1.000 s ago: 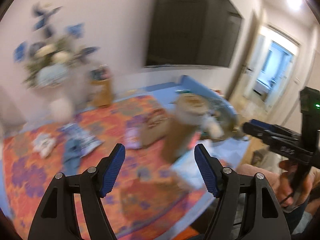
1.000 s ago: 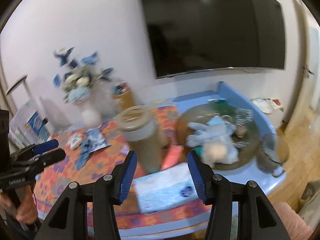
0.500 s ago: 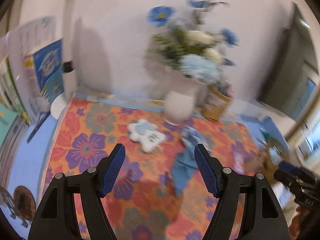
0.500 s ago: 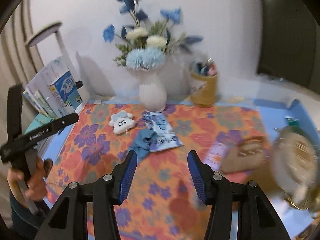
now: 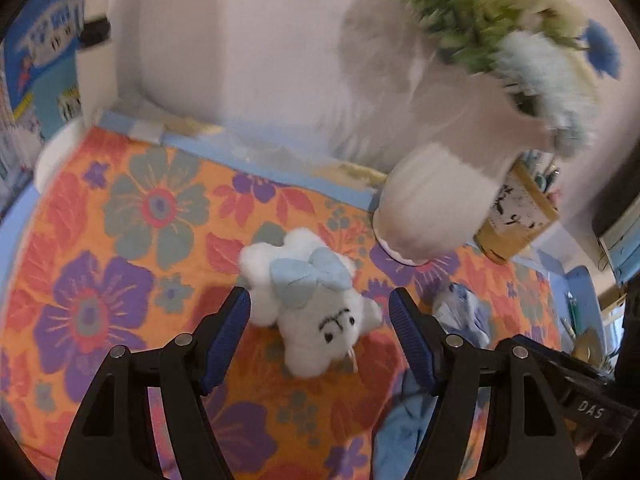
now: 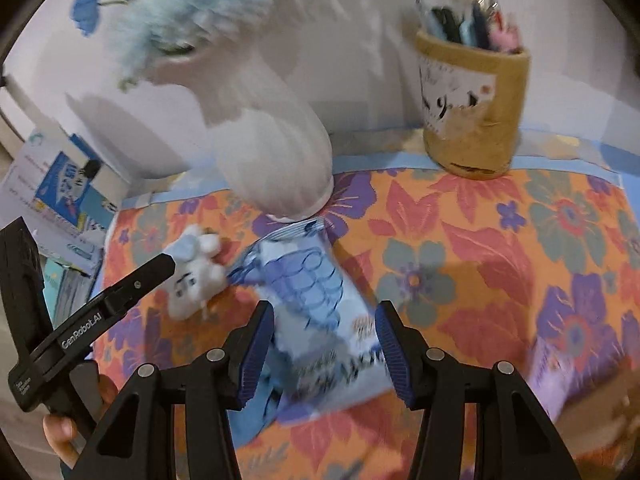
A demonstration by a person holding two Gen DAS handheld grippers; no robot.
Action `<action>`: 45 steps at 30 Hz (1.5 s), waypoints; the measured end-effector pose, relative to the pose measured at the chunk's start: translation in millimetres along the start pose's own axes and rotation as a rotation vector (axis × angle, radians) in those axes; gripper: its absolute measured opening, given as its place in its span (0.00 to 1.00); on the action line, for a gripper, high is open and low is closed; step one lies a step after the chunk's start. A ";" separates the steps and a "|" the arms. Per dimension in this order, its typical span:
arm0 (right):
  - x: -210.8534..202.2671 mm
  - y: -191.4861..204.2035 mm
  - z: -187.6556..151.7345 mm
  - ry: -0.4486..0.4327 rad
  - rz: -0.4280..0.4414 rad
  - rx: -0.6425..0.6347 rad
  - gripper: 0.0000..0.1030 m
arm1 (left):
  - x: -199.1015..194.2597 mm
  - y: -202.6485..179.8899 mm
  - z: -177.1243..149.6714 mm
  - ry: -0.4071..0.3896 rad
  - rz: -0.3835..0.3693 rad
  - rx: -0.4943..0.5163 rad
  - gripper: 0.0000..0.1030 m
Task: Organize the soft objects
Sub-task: 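Grasp the white bunny plush with the left tool while the right tool grasps the Dofi packet, then lift and carry the bunny plush and Dofi packet to the glass bowl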
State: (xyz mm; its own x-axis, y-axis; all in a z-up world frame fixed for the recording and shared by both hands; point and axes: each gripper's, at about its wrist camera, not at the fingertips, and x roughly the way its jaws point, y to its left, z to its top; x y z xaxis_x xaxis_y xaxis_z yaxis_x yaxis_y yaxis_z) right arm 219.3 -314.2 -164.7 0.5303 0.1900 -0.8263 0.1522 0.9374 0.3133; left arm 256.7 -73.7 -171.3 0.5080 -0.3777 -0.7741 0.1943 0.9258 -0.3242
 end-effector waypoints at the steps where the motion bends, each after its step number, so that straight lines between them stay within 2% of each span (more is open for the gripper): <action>1: 4.0 -0.2 3.0 -0.001 0.011 -0.001 0.56 | 4.5 0.1 0.6 0.007 -0.001 -0.007 0.68; 5: 19.3 1.9 9.5 0.012 0.074 -0.023 0.66 | 16.6 -2.5 -0.8 0.008 0.023 0.007 0.68; 9: 28.5 7.1 8.1 0.036 0.128 -0.027 0.66 | 19.5 -8.7 -3.8 -0.011 0.063 0.047 0.66; 11: 30.6 8.7 5.8 0.048 0.148 -0.024 0.66 | 22.1 -10.3 -3.7 -0.024 0.086 0.069 0.59; 12: 31.0 9.3 4.8 0.051 0.156 -0.024 0.66 | 22.2 -11.4 -3.9 -0.030 0.098 0.081 0.47; 14: 31.8 9.5 2.9 0.060 0.163 -0.018 0.66 | 22.2 -11.8 -3.7 -0.035 0.103 0.097 0.42; 16: 34.5 10.3 0.0 0.074 0.178 -0.018 0.57 | 19.1 -11.3 -2.9 -0.047 0.097 0.095 0.30; 18: 35.2 11.1 -3.4 0.077 0.207 -0.012 0.51 | 12.6 -9.5 -1.5 -0.058 0.093 0.085 0.29; 22: 17.2 8.6 -5.0 0.011 0.179 -0.004 0.47 | -4.9 -14.7 -2.6 -0.089 0.061 0.118 0.28; 25: -13.4 6.5 -4.0 -0.070 0.152 0.001 0.47 | -24.7 -19.3 -4.5 -0.117 0.034 0.148 0.28; 28: -54.7 11.1 -11.4 -0.158 0.083 -0.019 0.47 | -52.1 -23.8 -8.7 -0.136 -0.012 0.164 0.28; 30: -79.6 15.4 -24.7 -0.191 0.073 -0.037 0.47 | -77.5 -21.9 -16.4 -0.147 -0.040 0.177 0.28; 32: -90.4 19.9 -42.9 -0.184 0.084 -0.054 0.47 | -94.9 -19.8 -27.2 -0.147 -0.036 0.198 0.28; 35: -83.7 27.8 -82.5 -0.097 0.105 -0.066 0.47 | -116.3 -9.4 -51.4 -0.117 -0.055 0.200 0.28; 39: -71.7 40.2 -136.8 -0.004 0.079 -0.101 0.47 | -126.9 0.9 -88.2 -0.069 -0.047 0.213 0.28; 43: -64.5 34.0 -171.8 0.070 0.098 -0.078 0.47 | -129.1 3.8 -124.8 -0.008 -0.051 0.238 0.28; 45: -63.2 32.0 -182.5 0.079 0.082 -0.078 0.48 | -124.0 2.3 -140.4 0.029 -0.056 0.256 0.28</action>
State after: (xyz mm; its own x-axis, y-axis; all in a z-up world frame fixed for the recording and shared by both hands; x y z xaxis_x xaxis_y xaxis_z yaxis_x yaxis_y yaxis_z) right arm 38.4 -242.9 -187.9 0.4703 0.2861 -0.8348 0.0440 0.9372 0.3460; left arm 76.4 -26.7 -152.4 0.4674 -0.4250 -0.7752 0.4293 0.8756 -0.2212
